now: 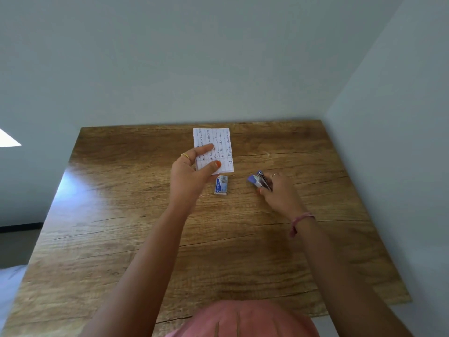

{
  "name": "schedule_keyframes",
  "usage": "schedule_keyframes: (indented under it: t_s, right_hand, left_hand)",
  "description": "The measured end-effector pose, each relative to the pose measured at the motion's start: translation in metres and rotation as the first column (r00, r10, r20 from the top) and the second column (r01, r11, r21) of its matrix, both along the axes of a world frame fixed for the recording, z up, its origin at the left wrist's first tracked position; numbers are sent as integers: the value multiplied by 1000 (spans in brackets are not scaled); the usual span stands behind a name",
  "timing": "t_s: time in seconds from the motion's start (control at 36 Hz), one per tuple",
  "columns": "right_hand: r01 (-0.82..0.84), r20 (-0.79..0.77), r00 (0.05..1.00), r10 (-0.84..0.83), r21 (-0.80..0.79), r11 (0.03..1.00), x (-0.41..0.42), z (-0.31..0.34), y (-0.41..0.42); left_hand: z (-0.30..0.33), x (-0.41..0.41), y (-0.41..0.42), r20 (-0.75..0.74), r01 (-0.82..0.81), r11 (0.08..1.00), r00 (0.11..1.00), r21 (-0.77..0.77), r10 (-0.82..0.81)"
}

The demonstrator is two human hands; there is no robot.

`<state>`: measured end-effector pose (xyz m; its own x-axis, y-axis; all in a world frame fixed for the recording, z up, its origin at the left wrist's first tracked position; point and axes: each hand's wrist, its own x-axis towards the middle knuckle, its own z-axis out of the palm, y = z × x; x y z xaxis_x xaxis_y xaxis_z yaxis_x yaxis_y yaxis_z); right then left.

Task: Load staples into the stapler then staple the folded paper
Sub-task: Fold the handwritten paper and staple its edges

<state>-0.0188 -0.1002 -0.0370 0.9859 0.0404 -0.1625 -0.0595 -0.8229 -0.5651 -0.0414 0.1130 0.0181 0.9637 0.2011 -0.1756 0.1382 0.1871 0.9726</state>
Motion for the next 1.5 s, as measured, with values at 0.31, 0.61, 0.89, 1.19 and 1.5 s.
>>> schedule_keyframes:
  t_s: [0.31,0.61,0.89,1.19,1.5]
  right_hand:
    - [365,-398,862,314,917,160,-15,48,-1]
    - [291,-454,760,466,877,382,-16,68,8]
    - [308,-429,799,423,894,325,-19,79,13]
    - [392,-484,792,373,870,298,-15,75,10]
    - [457,-475,808,347,879,139,-20,68,17]
  left_hand:
    - [20,2,17,64,202,979,978,-9,-201]
    - [42,10,23,2,407,912,913,48,-407]
    - [48,16,22,-47,452,848,888,276,-457]
    - [55,20,22,-72,488,797,864,356,-498]
    - [54,16,21,-94,585,724,797,365,-597]
